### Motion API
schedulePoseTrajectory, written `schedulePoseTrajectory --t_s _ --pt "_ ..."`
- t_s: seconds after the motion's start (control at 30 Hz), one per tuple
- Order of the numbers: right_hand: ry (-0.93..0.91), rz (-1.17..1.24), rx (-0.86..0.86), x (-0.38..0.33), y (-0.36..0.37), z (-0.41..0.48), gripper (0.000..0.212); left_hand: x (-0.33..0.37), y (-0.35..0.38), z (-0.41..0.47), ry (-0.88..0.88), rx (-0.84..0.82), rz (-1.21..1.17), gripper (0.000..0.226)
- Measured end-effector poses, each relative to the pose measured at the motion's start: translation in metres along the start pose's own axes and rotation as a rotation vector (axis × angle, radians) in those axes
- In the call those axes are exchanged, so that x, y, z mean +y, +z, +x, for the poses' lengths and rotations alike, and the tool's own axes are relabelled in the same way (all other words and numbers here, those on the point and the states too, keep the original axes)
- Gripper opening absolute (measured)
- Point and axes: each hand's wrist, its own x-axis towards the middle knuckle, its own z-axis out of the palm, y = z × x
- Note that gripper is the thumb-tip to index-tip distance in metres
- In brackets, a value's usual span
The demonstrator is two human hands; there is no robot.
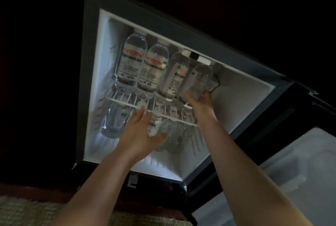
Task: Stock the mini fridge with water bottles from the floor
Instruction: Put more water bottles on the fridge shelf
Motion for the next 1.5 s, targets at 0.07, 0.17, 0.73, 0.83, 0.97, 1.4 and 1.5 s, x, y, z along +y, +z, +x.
schedulePoseTrajectory --t_s 0.07,0.17,0.73,0.83,0.97,1.4,1.5 --pt "0.008 -0.052 0.021 0.0 0.004 -0.004 0.09 0.003 -0.004 -0.003 -0.012 0.003 -0.014 0.071" --pt "0.028 -0.082 0.045 -0.005 0.006 -0.006 0.076 0.012 -0.013 -0.013 -0.014 0.018 -0.028 0.064" --pt "0.084 -0.553 -0.354 -0.077 0.015 -0.184 0.014 0.063 -0.085 -0.104 -0.138 -0.371 0.382 0.052" --pt "0.124 -0.648 -0.607 -0.102 0.034 -0.225 0.023 0.06 -0.121 -0.142 -0.218 -0.463 0.515 0.043" --pt "0.043 -0.644 -0.716 -0.129 0.069 -0.282 0.023 0.05 -0.179 -0.202 -0.273 -0.353 0.539 0.04" --pt "-0.132 -0.791 -1.164 -0.117 0.203 -0.478 0.024 -0.056 -0.299 -0.393 -0.654 -0.083 0.587 0.046" --pt "-0.149 -0.853 -1.231 -0.096 0.224 -0.508 0.026 -0.101 -0.307 -0.443 -0.76 -0.029 0.576 0.04"
